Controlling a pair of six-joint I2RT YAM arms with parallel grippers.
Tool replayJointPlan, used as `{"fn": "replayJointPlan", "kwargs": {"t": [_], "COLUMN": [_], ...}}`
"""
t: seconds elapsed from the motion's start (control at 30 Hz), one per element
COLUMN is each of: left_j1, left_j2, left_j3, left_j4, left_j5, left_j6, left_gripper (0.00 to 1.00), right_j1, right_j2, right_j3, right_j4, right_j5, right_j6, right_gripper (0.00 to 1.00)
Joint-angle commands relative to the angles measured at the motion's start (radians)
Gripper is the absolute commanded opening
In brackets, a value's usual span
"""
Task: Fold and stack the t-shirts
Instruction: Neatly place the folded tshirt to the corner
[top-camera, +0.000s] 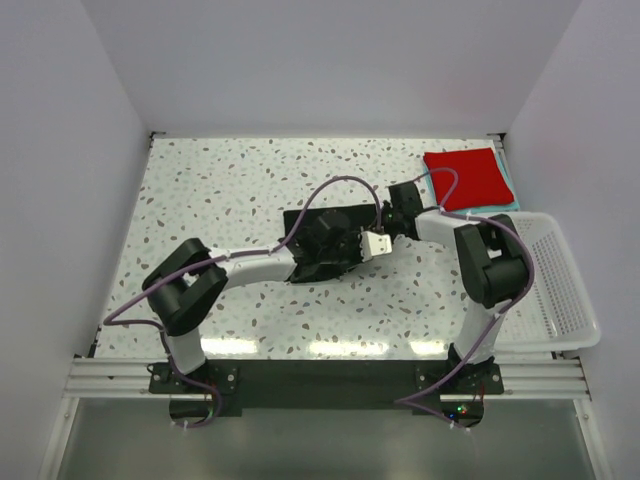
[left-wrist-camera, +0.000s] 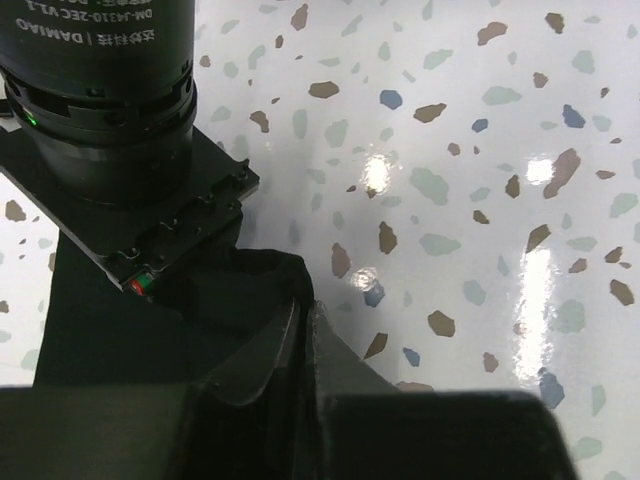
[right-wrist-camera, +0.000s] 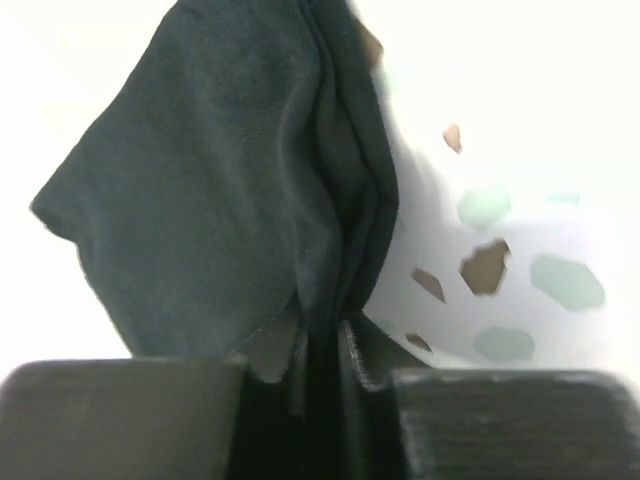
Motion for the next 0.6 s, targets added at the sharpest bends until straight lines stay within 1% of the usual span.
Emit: {"fn": "replayJointPlan", "kwargs": {"t": [0.0, 0.03, 0.07, 0.1, 0.17, 0.2, 0.23, 0.27, 0.3, 0.33, 0.47, 0.57], "left_j1": [0.011, 0.015, 0.017, 0.02, 0.041, 0.051, 0.073, 0.084, 0.092, 0.106, 0.13, 0.144], "left_j2": [-0.034, -0.039, -0.052, -0.063, -0.088, -0.112, -0.126, -0.14, -0.169, -0.187, -0.29, -0.344], "left_j3": [0.04, 0.04, 0.041, 0.04, 0.033, 0.032, 0.024, 0.018, 0.011, -0.015, -0.075, -0.12], "left_j4": [0.03, 0.008, -0.012, -0.031, -0.117, -0.155, -0.23, -0.261, -0.287, -0.324, -0.387, -0.419], "left_j5": [0.023, 0.024, 0.014, 0.003, -0.002, 0.0, 0.004, 0.012, 0.015, 0.018, 0.023, 0.018], "left_j6": [-0.034, -0.033, -0.022, -0.018, -0.005, 0.001, -0.002, -0.005, -0.004, -0.005, -0.019, -0.024], "left_gripper": [0.1, 0.19, 0.4, 0.5, 0.66, 0.7, 0.73, 0.82, 0.84, 1.0, 1.0, 1.0], "right_j1": [0.004, 0.004, 0.007, 0.007, 0.007, 0.005, 0.007, 0.007, 0.004, 0.004, -0.008, -0.039], "right_j2": [0.031, 0.046, 0.054, 0.056, 0.045, 0.04, 0.037, 0.039, 0.043, 0.045, 0.048, 0.051], "right_j3": [0.121, 0.157, 0.225, 0.253, 0.301, 0.336, 0.355, 0.378, 0.425, 0.445, 0.549, 0.62], "right_j4": [-0.026, -0.055, -0.115, -0.146, -0.213, -0.229, -0.247, -0.292, -0.318, -0.333, -0.401, -0.439], "right_j5": [0.135, 0.139, 0.145, 0.153, 0.168, 0.19, 0.202, 0.213, 0.233, 0.244, 0.285, 0.274], "right_j6": [-0.099, -0.149, -0.254, -0.304, -0.396, -0.484, -0.532, -0.574, -0.65, -0.69, -0.87, -0.947], "right_gripper": [0.07, 0.0, 0.0, 0.0, 0.0, 0.0, 0.0, 0.0, 0.0, 0.0, 0.0, 0.0]}}
